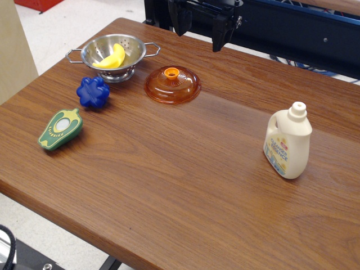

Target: Take banana out of colander

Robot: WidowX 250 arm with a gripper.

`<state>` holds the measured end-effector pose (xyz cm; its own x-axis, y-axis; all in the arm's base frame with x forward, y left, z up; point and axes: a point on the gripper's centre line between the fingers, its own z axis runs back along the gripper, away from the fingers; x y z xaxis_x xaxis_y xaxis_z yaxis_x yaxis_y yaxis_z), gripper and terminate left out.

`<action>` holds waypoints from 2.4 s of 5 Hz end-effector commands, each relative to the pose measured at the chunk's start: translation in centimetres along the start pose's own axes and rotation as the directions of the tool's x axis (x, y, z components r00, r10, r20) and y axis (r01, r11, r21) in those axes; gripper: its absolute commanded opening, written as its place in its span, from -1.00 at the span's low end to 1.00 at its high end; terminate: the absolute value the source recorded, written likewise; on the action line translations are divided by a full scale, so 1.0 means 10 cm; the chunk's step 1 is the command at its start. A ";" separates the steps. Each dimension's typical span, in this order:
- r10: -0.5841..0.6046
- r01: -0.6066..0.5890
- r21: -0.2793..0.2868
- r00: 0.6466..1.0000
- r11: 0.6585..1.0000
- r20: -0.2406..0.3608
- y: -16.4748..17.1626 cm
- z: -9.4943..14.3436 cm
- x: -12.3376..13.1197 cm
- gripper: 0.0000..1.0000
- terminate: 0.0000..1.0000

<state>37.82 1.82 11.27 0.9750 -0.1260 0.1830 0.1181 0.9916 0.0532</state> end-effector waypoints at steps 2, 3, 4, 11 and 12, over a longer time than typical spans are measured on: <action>-0.041 0.041 0.027 0.999 0.999 0.007 0.23 -0.04 -0.02 1.00 -1.00; -0.059 0.058 0.010 0.998 0.998 0.029 0.54 0.05 -0.06 1.00 -1.00; -0.069 0.070 -0.012 0.997 0.998 0.030 0.80 0.08 -0.05 1.00 -1.00; 0.111 -0.109 0.060 0.994 0.992 -0.023 1.52 -0.41 0.00 1.00 -1.00; 0.132 -0.130 0.045 0.991 0.990 -0.038 1.51 -0.47 -0.04 1.00 -1.00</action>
<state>39.59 16.64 5.23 0.9951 0.0230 0.0965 -0.0273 0.9987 0.0434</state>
